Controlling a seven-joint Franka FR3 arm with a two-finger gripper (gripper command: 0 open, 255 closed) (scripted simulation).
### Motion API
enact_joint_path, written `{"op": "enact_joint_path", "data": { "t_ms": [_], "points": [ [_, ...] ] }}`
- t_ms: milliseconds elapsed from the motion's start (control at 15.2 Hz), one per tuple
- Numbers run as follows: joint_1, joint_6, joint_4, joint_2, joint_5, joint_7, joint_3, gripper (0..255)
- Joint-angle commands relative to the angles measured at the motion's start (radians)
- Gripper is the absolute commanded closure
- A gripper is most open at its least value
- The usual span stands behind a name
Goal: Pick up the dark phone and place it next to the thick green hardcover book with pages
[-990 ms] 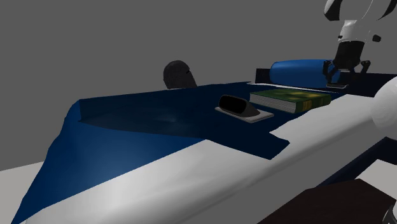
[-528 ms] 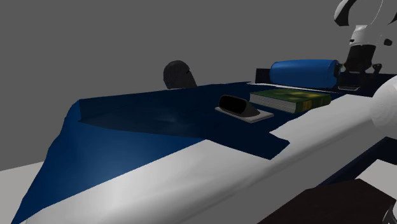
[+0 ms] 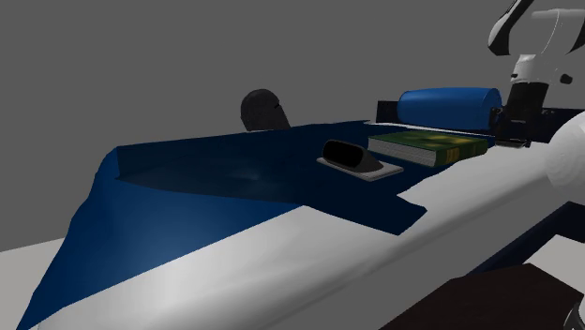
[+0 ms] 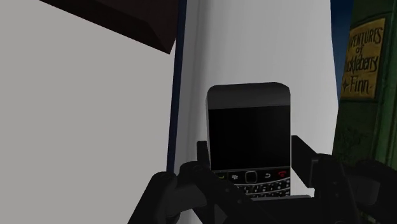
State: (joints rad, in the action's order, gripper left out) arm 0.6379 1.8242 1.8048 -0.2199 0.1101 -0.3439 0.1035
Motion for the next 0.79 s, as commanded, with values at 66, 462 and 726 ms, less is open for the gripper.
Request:
{"op": "enact_joint_path", "data": {
  "t_ms": [66, 462, 726],
  "points": [
    [0.002, 0.038, 0.022, -0.016, 0.003, 0.007, 0.0, 255],
    [0.002, 0.109, 0.063, -0.047, 0.009, 0.015, -0.001, 255],
    [0.002, 0.135, 0.076, -0.06, 0.011, 0.018, -0.002, 255]
  ]
}}
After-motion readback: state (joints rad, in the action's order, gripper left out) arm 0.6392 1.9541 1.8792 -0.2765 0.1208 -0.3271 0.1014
